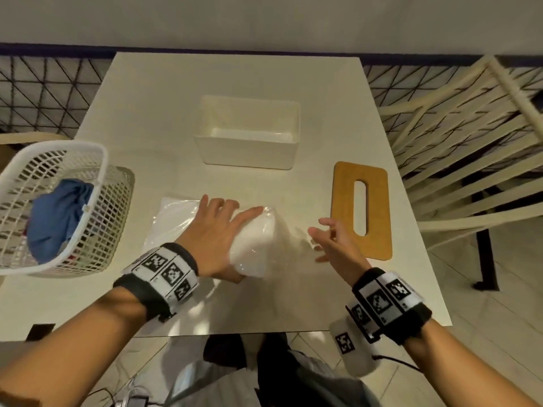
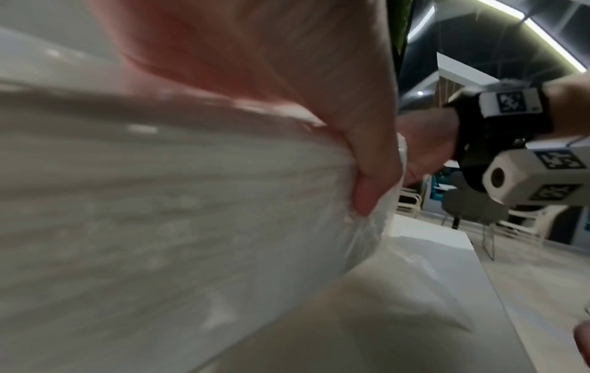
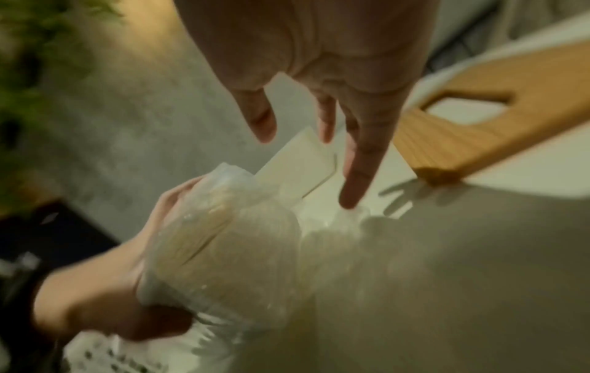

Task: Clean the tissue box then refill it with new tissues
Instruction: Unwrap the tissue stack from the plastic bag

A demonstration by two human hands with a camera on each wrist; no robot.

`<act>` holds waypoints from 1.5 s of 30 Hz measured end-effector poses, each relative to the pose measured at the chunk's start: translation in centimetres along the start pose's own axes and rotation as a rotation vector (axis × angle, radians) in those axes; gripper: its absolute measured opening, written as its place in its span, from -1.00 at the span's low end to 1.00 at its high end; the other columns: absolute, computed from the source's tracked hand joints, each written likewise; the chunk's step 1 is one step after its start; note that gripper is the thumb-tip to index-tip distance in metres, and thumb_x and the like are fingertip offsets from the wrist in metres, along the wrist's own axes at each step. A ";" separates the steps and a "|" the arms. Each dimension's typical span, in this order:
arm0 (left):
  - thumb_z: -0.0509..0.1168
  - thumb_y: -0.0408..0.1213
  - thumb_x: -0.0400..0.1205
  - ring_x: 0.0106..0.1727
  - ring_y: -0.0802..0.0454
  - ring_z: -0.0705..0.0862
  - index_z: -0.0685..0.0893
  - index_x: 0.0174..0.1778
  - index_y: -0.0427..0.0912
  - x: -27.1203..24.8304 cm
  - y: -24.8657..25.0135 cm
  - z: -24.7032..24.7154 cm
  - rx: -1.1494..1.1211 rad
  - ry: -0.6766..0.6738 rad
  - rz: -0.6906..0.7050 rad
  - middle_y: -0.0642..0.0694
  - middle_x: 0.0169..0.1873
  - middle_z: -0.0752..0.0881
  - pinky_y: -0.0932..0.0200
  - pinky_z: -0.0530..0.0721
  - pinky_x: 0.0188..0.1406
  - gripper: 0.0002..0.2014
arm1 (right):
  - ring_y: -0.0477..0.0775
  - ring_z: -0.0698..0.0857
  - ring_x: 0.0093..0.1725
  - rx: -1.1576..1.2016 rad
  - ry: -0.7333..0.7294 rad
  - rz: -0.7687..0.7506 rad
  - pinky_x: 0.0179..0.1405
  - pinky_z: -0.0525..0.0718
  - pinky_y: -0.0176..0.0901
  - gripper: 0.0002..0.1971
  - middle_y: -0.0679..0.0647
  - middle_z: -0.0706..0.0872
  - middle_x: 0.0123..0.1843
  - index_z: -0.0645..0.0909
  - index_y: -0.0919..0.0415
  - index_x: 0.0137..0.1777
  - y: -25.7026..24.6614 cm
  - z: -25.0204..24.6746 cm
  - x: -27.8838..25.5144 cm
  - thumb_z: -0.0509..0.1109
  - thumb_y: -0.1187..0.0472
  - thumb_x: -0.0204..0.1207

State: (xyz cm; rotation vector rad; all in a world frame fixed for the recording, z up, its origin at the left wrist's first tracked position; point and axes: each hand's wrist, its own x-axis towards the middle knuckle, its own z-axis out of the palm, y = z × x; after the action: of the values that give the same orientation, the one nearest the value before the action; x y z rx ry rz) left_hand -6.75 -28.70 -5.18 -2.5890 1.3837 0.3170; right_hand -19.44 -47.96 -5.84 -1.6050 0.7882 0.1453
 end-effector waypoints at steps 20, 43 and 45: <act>0.32 0.42 -0.07 0.27 -0.19 0.33 -0.06 0.47 0.16 -2.2 -3.4 0.9 -0.485 0.233 -0.177 -0.18 0.24 0.34 0.00 0.26 0.37 0.20 | 0.07 0.62 -0.25 0.205 -0.154 0.083 -0.17 0.73 -0.02 -0.31 0.14 0.54 -0.06 0.25 0.12 0.42 -3.8 3.2 2.2 0.54 0.25 0.35; 0.55 0.10 0.07 0.01 -0.33 0.58 0.48 0.07 0.09 -1.4 -4.1 -3.0 -0.261 0.295 0.179 -0.36 0.14 0.51 -0.02 0.64 -0.17 -0.34 | -0.04 0.59 -0.38 0.150 0.010 -0.114 -0.40 0.66 -0.39 -0.69 0.10 0.57 -0.29 0.44 0.18 0.09 -0.9 4.7 3.7 0.42 0.44 0.43; 0.55 0.10 0.07 0.04 -0.34 0.57 0.47 0.08 0.08 -1.4 -3.9 -3.2 -0.291 0.312 0.179 -0.36 0.14 0.49 -0.04 0.64 -0.14 -0.33 | -0.05 0.50 -0.33 0.033 0.078 -0.175 -0.38 0.59 -0.38 -0.66 0.11 0.54 -0.17 0.41 0.03 -0.09 -1.0 6.0 4.0 0.45 0.43 0.39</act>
State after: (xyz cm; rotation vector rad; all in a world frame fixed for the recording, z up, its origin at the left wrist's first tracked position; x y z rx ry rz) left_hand -3.90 -26.31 -1.48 -2.8477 1.8019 0.1509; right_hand -13.82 -44.07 -8.38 -1.6481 0.7022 -0.0559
